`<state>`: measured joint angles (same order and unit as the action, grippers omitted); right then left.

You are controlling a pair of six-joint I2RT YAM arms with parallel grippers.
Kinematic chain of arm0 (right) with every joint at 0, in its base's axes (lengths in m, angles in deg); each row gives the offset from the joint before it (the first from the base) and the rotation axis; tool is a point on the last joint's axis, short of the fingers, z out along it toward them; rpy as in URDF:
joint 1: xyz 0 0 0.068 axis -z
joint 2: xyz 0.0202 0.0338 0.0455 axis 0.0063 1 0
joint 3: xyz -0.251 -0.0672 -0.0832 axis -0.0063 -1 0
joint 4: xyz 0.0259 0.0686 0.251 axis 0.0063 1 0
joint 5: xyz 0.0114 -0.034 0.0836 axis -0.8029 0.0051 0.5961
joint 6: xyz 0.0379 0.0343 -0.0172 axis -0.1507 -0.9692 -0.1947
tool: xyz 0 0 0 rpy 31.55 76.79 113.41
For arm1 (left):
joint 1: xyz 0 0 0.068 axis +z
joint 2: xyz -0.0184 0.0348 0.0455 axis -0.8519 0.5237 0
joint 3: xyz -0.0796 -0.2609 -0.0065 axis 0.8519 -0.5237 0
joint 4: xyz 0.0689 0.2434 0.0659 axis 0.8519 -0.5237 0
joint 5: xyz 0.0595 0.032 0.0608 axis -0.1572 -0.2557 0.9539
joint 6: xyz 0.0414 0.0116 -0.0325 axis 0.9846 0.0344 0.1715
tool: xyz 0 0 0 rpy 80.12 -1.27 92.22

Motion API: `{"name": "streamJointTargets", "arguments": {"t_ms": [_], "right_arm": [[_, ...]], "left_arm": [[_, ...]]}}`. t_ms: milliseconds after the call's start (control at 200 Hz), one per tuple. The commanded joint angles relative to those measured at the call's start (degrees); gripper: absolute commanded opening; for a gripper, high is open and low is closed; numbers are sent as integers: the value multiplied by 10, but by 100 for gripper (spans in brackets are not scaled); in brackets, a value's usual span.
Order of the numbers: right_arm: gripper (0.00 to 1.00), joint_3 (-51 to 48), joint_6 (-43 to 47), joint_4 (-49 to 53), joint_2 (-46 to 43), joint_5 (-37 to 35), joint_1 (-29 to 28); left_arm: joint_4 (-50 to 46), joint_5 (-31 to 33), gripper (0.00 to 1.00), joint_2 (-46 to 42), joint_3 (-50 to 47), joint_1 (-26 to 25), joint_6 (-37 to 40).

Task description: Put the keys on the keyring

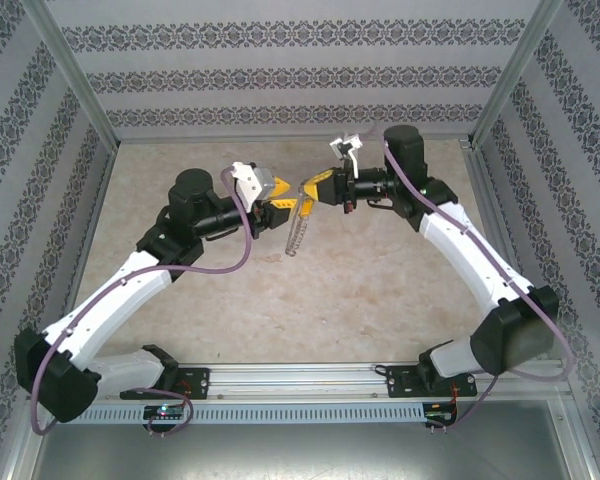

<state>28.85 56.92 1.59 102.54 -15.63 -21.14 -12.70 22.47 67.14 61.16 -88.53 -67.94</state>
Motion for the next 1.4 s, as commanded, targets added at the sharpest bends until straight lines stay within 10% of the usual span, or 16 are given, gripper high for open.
{"name": "streamJointTargets", "arguments": {"t_ms": [0,475,929,1394], "right_arm": [[0,86,143,218,41,-32,1],[0,508,410,682,263,-92,-42],[0,516,450,697,264,-42,-52],[0,506,421,647,256,-26,-61]], "left_arm": [[-33,57,51,-35,-9,15,5],[-248,-162,62,24,89,87,65],[-341,-376,40,158,205,142,120],[-350,-432,37,233,247,122,138]]}}
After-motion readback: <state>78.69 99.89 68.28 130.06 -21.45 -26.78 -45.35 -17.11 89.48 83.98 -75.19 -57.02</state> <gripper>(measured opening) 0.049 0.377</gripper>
